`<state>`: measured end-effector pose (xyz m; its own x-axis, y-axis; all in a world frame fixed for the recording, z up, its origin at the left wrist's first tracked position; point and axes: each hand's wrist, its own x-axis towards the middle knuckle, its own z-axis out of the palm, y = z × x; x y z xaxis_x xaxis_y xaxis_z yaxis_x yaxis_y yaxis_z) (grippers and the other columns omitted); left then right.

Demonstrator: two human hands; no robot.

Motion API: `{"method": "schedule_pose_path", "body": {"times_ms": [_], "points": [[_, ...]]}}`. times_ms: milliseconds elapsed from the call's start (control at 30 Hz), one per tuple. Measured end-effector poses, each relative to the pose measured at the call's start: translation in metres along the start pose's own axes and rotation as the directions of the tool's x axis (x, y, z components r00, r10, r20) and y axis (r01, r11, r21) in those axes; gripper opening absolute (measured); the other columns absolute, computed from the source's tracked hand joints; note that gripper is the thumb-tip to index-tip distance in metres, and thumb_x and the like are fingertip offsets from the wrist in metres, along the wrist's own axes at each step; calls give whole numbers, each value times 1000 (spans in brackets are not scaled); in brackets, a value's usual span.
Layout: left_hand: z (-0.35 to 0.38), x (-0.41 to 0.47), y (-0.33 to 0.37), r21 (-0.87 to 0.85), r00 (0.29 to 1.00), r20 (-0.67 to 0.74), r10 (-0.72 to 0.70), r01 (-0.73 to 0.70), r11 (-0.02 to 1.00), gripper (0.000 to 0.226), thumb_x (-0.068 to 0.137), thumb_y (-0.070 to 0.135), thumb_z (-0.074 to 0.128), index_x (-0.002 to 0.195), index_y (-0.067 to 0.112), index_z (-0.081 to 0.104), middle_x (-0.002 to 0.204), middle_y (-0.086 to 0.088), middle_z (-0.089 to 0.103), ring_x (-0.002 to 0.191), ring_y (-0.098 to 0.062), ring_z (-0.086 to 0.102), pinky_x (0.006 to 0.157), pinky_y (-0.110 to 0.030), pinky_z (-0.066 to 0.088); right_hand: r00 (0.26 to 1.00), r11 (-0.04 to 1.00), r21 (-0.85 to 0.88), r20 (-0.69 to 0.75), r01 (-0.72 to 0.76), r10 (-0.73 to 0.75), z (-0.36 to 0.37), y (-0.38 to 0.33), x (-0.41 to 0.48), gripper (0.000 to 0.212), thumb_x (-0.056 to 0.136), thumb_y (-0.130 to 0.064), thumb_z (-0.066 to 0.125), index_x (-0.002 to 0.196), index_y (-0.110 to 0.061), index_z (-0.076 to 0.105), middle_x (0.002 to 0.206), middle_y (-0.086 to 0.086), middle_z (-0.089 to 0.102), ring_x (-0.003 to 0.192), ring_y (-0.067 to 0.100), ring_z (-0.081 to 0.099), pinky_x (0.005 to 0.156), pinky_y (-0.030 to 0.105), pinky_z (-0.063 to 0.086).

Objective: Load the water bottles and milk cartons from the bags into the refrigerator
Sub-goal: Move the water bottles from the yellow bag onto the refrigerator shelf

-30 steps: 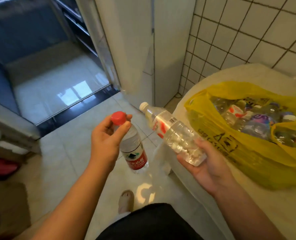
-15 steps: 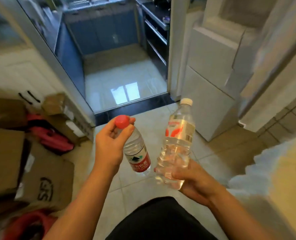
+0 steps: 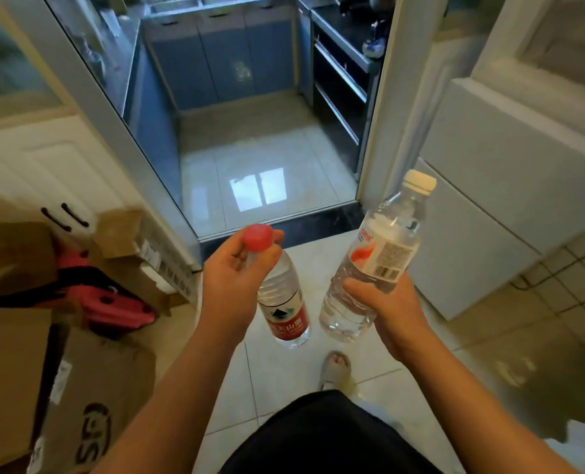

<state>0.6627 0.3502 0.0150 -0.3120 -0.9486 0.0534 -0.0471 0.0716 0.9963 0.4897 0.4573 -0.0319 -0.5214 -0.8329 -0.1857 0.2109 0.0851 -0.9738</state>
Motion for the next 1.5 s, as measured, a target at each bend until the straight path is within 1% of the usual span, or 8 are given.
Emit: {"method": "schedule_pose_path", "body": {"times_ms": [167, 333, 467, 600, 900, 1167, 1333, 1500], "points": [[44, 85, 0, 4, 999, 29, 34, -35, 999, 19, 92, 10, 63, 105, 21, 70, 105, 5, 74, 103, -15, 68, 95, -44, 54, 991, 992, -75, -89, 97, -104, -18, -25, 103, 77, 53, -43, 82, 121, -17, 58, 107, 2, 71, 99, 19, 69, 86, 41, 56], [100, 174, 10, 28, 992, 99, 78, -81, 996, 19, 93, 11, 63, 104, 24, 70, 106, 6, 74, 104, -15, 67, 96, -51, 52, 972, 984, -101, -173, 146, -161, -47, -57, 200, 35, 74, -22, 82, 102, -29, 61, 92, -8, 72, 86, 6, 70, 78, 30, 54], [152, 238, 16, -49, 979, 166, 120, -113, 992, 22, 82, 29, 67, 103, 21, 70, 105, 3, 74, 104, -20, 67, 95, -50, 53, 935, 969, -134, -266, 207, -236, -74, -82, 253, 61, 59, -51, 73, 109, -18, 63, 95, -2, 73, 86, 11, 71, 72, 22, 56], [212, 295, 23, -104, 945, 286, 162, -137, 985, 22, 81, 32, 68, 102, 25, 69, 104, 5, 74, 103, -17, 68, 93, -44, 53, 870, 961, -116, -407, 252, -277, -111, -103, 295, 66, 56, -53, 71, 110, -16, 63, 92, -2, 73, 82, 10, 71, 66, 18, 53], [374, 416, 54, -260, 737, 576, 354, -245, 934, 32, 85, 33, 62, 109, 13, 65, 103, 4, 73, 102, -17, 68, 90, -36, 56, 636, 909, -235, -653, 345, -411, -206, -163, 379, 43, 71, -34, 82, 106, -22, 61, 87, -11, 73, 81, 5, 70, 65, 15, 53], [515, 496, 119, -462, 486, 696, 529, -261, 847, 25, 86, 37, 62, 106, 23, 66, 100, 1, 72, 97, -18, 68, 85, -42, 57, 340, 823, -434, -761, 366, -552, -282, -242, 431, 47, 66, -48, 71, 106, -25, 60, 93, -7, 72, 88, 14, 70, 74, 24, 55], [586, 519, 157, -561, 408, 678, 611, -249, 790, 19, 91, 19, 64, 109, 15, 65, 99, 5, 72, 94, -8, 67, 79, -19, 53, 209, 787, -479, -786, 388, -582, -320, -283, 453, 47, 65, -45, 72, 105, -24, 59, 89, -10, 72, 84, 10, 70, 69, 21, 54], [643, 531, 190, -638, 394, 626, 673, -238, 733, 19, 93, 15, 63, 112, 15, 65, 102, 5, 72, 97, -8, 68, 81, -19, 53, 164, 728, -529, -749, 436, -642, -362, -325, 474, 60, 68, -41, 72, 112, -3, 59, 89, 0, 71, 79, 10, 68, 66, 19, 51]]}}
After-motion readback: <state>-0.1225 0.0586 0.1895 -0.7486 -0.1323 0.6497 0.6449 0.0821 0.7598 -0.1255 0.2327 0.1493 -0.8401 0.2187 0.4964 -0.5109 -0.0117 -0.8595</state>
